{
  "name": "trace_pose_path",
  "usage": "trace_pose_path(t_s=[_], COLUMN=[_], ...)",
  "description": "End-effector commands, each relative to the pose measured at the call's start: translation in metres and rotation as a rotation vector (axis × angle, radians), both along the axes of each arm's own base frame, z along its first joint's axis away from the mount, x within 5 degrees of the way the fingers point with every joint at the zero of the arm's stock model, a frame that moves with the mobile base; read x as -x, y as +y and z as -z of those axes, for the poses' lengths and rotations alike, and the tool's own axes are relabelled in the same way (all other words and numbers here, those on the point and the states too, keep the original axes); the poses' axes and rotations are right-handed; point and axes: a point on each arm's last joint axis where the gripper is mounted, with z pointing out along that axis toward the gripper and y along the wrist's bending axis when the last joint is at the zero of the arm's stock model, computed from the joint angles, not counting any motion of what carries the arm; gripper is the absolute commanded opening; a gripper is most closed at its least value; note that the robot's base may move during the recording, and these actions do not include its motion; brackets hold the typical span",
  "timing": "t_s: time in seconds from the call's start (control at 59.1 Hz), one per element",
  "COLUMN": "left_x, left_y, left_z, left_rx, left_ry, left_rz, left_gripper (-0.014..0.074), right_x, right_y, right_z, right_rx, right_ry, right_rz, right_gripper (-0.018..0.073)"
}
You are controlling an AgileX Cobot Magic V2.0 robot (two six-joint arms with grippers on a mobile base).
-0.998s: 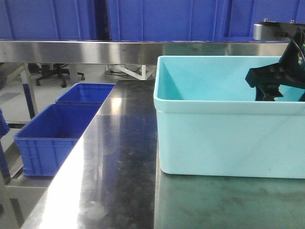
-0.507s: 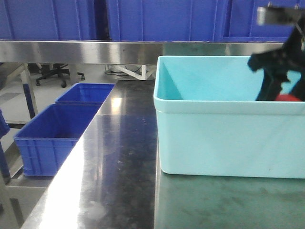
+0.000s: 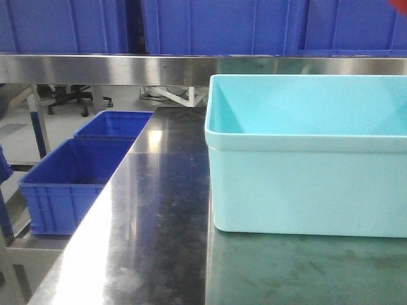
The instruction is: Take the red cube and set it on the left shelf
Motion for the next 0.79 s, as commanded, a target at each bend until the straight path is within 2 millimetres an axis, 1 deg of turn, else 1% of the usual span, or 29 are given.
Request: trace_pose_path(t_s=[0.0,0.085,0.237,0.321,0.389,0.49,0.778], left_x=[0.000,0.000,0.000,0.000,0.000,0.000,0.000], left_y=[0.000,0.000,0.000,0.000,0.000,0.000,0.000], left_z=[-0.001,-0.001,-0.001,-0.001,-0.001,-0.001,-0.001], left_rx=[0.009,0.009,0.009,0.009,0.009,0.009,0.009], left_ry=[-0.080,-0.080,-0.080,-0.080,-0.080,-0.080,-0.080], left_rz=[0.007,0.007,0.007,0.007,0.007,0.007,0.007], left_gripper=[0.0101,0.0101,0.0101,0.0101,0.0101,0.0101,0.0101], right_x=[0.029,0.053,0.082,0.094,0.100,0.107,0.108], right_y=[-0.002,-0.006,-0.013,-0.015,-0.016,-0.017,-0.017], right_z=[-0.025,-0.021,-0.003,0.005,0.010,0.010,0.010], right_rx=[-0.031,-0.039,-0.049,-0.065,-0.076,-0.083,-0.084], right_ry=[-0.157,-0.188,-0.203,-0.206,-0.210,-0.226,-0.231], right_rz=[-0.018,-0.029,-0.030,-0.032,-0.033,-0.034,-0.034], right_gripper=[0.0054,0.0054,0.0054,0.0054,0.0054,0.0054,0.0054])
